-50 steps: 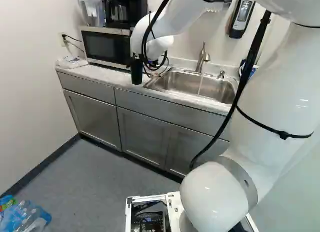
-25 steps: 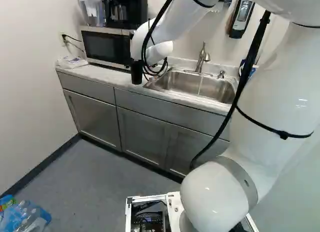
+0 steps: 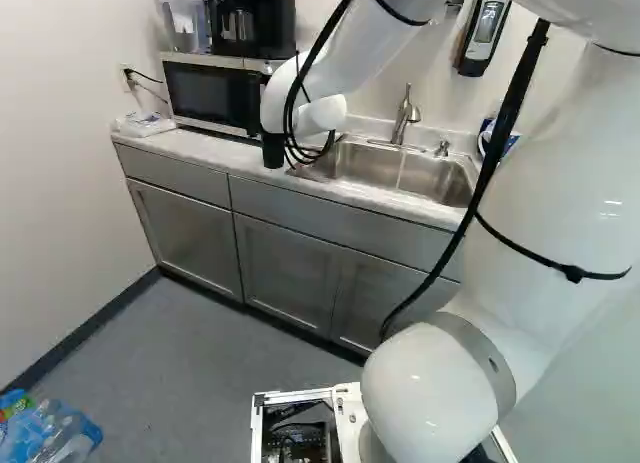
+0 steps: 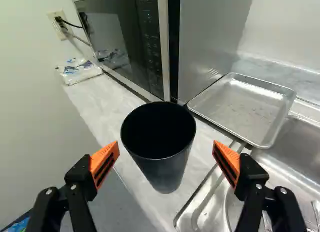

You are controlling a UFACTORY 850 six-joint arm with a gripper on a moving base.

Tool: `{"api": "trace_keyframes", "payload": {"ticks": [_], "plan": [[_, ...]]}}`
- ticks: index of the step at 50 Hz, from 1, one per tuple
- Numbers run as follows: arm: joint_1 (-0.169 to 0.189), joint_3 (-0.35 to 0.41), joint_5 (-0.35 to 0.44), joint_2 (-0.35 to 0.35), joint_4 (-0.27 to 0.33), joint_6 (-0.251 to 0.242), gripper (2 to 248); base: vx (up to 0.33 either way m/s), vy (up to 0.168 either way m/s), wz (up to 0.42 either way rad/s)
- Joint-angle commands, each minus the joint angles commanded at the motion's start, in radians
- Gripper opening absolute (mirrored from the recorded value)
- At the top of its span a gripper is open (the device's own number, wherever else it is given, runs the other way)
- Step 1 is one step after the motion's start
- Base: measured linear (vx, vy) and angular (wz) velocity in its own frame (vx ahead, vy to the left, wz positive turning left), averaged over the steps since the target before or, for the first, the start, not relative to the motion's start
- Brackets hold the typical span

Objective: Rinse the cup and place it in the tray

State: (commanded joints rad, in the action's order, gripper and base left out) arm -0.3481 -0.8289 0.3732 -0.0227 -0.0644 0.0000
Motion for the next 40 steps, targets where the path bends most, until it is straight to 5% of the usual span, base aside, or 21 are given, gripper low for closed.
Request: {"api": "trace_keyframes", "payload": {"ticks": [40], "plan": [[-0.002, 0.017, 0.105, -0.071, 0.031, 0.000, 247, 0.000, 0.000, 0.000]]}}
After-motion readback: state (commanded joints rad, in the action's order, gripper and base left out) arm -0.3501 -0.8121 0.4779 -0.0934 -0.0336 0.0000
